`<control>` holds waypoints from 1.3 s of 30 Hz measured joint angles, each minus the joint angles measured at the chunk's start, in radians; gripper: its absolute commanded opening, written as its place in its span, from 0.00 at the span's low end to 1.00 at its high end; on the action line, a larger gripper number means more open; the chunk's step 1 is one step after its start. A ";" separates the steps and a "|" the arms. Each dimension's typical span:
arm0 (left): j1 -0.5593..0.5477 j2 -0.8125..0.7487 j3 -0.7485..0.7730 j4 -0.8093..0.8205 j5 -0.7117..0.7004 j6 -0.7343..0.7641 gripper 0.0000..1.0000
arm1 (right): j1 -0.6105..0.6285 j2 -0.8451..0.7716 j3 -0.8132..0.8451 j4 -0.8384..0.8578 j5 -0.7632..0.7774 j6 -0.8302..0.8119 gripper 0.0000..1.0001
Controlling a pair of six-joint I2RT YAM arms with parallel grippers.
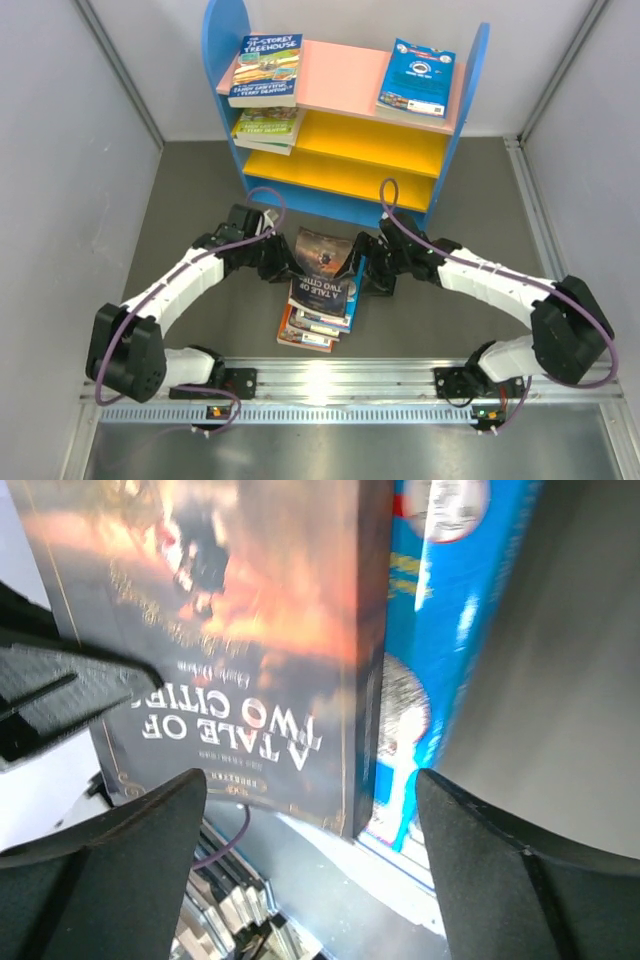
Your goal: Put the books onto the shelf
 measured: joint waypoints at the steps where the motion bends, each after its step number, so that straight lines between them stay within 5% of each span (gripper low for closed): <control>1: 0.000 -0.010 0.021 -0.024 -0.016 0.006 0.00 | 0.000 -0.016 0.008 -0.010 0.000 -0.002 0.87; 13: 0.008 -0.105 0.328 -0.227 -0.108 -0.004 0.00 | -0.003 -0.164 0.113 -0.104 -0.008 -0.005 1.00; 24: 0.008 -0.318 0.098 0.071 0.022 -0.349 0.00 | -0.021 -0.199 0.129 -0.122 -0.042 -0.002 0.98; 26: 0.008 -0.353 0.029 0.132 0.031 -0.420 0.00 | -0.023 -0.208 0.129 -0.123 -0.048 0.001 0.89; 28: 0.008 -0.382 -0.035 0.196 0.039 -0.486 0.00 | -0.023 -0.222 0.129 -0.123 -0.050 -0.002 0.48; 30: 0.008 -0.406 -0.079 0.239 0.040 -0.539 0.00 | -0.024 -0.243 0.131 -0.129 -0.049 0.000 0.21; 32: 0.009 -0.422 -0.095 0.262 0.042 -0.576 0.00 | -0.033 -0.267 0.137 -0.142 -0.042 0.013 0.04; 39: -0.002 -0.402 -0.051 0.342 0.049 -0.602 0.00 | -0.064 -0.321 0.231 -0.199 -0.015 0.003 0.00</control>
